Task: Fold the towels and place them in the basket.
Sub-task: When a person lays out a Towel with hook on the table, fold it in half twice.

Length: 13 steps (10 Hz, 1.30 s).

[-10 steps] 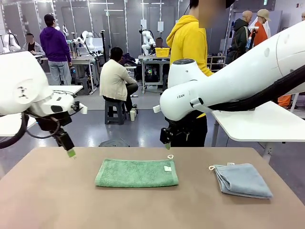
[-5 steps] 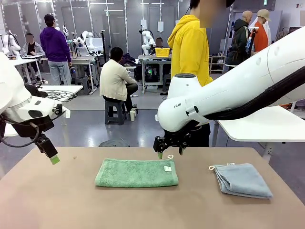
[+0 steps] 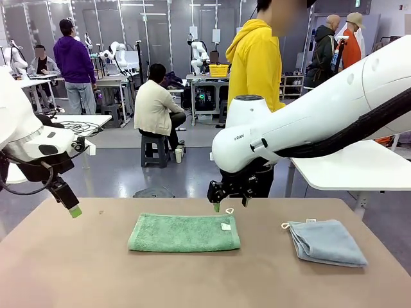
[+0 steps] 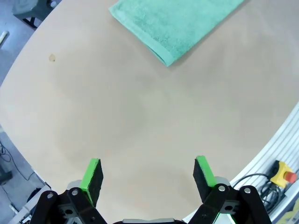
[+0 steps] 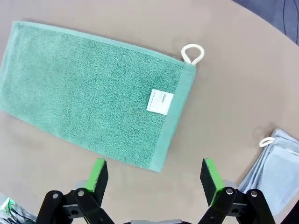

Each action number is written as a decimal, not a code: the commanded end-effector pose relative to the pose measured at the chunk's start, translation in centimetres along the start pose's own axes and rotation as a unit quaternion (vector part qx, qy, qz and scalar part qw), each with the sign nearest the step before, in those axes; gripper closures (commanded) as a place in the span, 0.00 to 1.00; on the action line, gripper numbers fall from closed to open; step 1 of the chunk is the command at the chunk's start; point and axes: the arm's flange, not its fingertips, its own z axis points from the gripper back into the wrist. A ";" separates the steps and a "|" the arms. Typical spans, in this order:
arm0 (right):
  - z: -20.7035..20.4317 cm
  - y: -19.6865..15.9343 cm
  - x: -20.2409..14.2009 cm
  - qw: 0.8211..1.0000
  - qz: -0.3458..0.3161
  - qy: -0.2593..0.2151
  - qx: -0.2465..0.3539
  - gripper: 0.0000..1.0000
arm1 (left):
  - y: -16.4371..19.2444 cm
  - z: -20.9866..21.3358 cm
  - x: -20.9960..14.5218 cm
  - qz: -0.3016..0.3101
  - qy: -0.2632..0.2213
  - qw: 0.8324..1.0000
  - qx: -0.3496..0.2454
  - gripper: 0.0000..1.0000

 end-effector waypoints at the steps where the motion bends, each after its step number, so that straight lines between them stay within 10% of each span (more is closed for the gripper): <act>1: -2.5 -0.5 1.2 0.996 -0.087 0.009 0.025 0.00 | 0.3 0.1 0.3 0.004 0.006 1.000 0.005 0.02; 13: -10.0 -1.0 1.9 0.977 -0.214 0.011 0.021 0.00 | 0.3 0.1 0.3 0.004 0.006 1.000 0.005 0.02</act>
